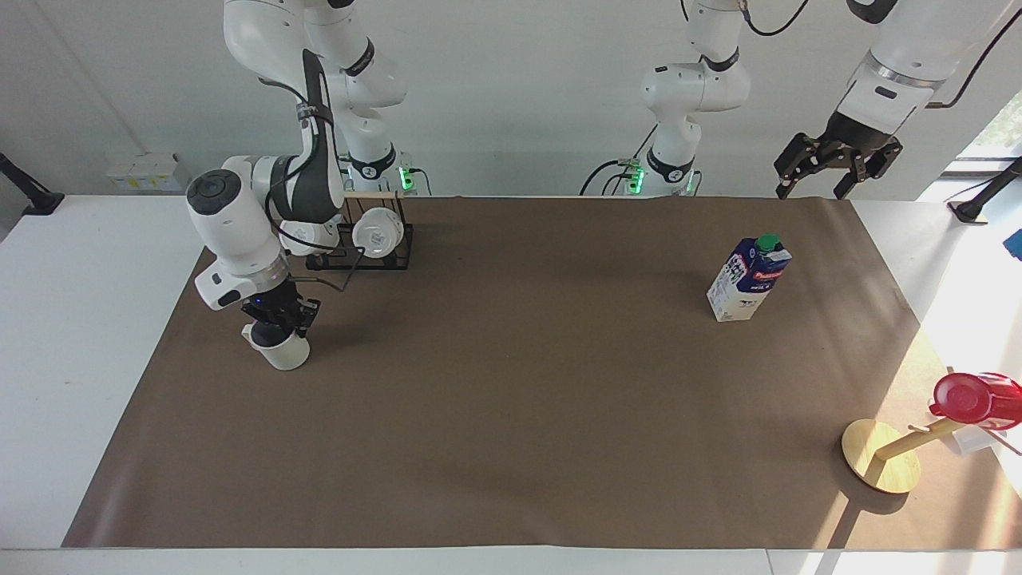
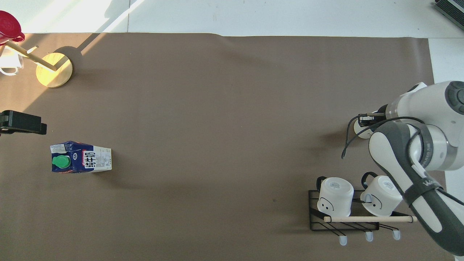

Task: Place cup and milk on table
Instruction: 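Lift the white mug with the right gripper and carry it toward the table center, then lower the mug with the right gripper while the left gripper grasps the carton, then release the mug and withdraw the right gripper while the left gripper holds the carton, then carry the milk carton with the left gripper beside the white mug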

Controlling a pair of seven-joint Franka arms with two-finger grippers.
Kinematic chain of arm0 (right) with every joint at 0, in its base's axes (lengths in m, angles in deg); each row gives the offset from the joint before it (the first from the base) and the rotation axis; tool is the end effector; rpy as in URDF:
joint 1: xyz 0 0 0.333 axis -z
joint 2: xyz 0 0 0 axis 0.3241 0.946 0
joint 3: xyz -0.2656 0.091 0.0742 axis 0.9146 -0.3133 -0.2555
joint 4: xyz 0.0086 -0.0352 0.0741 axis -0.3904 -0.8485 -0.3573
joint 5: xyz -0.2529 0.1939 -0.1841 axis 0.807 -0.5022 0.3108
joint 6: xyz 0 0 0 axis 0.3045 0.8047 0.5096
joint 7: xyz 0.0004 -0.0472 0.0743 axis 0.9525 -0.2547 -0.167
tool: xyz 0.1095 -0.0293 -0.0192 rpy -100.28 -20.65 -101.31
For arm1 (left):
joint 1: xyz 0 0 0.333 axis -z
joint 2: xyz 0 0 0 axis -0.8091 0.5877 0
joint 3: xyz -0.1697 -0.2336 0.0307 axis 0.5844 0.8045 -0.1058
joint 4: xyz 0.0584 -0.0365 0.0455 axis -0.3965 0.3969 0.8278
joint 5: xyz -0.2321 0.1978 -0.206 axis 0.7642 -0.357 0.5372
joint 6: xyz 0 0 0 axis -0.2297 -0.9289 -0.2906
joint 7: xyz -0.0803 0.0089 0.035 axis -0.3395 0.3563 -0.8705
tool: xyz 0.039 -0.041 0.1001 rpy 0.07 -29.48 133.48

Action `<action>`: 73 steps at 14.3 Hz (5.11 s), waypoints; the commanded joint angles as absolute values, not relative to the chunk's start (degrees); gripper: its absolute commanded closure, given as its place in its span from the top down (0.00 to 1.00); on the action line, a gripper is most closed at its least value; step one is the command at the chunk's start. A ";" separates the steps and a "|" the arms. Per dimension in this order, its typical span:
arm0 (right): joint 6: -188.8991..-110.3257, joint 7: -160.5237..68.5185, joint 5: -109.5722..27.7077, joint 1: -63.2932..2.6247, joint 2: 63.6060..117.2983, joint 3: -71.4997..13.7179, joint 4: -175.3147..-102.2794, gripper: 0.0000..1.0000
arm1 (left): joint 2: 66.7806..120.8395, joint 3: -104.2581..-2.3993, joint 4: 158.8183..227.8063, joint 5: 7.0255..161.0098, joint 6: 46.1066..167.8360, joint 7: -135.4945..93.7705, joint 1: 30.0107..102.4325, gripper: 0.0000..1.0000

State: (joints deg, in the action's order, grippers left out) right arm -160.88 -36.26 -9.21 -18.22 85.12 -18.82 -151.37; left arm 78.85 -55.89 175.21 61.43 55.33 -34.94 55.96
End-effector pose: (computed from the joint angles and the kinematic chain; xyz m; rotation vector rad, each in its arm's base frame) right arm 0.5619 -0.0351 0.3500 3.1135 -0.1218 0.0685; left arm 0.4972 -0.0267 0.6228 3.0958 -0.0328 0.0148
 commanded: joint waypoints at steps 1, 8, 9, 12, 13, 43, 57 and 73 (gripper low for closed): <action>-160.69 -37.74 -9.82 -18.21 84.61 -18.88 -150.45 0.00 | 78.39 -55.92 174.20 61.34 53.75 -34.55 55.85 1.00; -155.24 -35.64 -8.59 -23.90 84.16 -19.67 -142.80 0.00 | 78.21 -56.00 174.20 61.43 52.35 -34.81 55.76 1.00; -155.24 -35.11 -8.58 -25.75 84.34 -19.67 -142.28 0.00 | 78.21 -56.18 174.20 61.34 52.35 -34.64 55.41 1.00; -153.93 -26.44 -8.58 -32.60 84.87 -19.67 -139.03 0.00 | 78.30 -56.27 174.20 61.43 52.96 -34.37 54.80 1.00; -152.79 -23.01 -8.58 -35.32 84.95 -19.67 -137.98 0.00 | 78.30 -56.27 174.20 61.34 52.88 -34.55 54.62 1.00; -146.63 11.57 -9.29 -62.68 103.26 -19.15 -115.19 1.00 | 67.15 -56.27 203.70 61.25 71.74 -39.91 53.12 1.00; -131.87 -7.56 -9.11 -36.25 73.80 -18.88 -129.79 1.00 | 64.50 -56.00 220.34 58.44 91.37 -40.44 54.62 1.00; -119.02 -23.06 -9.55 -22.42 75.29 -18.97 -117.31 1.00 | 75.92 -55.65 194.52 57.83 74.24 -24.73 64.44 0.38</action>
State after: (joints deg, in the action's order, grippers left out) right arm -119.89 -21.60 -8.85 -23.17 74.34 -18.56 -119.05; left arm 70.80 -55.13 201.67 58.85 78.00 -29.92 60.29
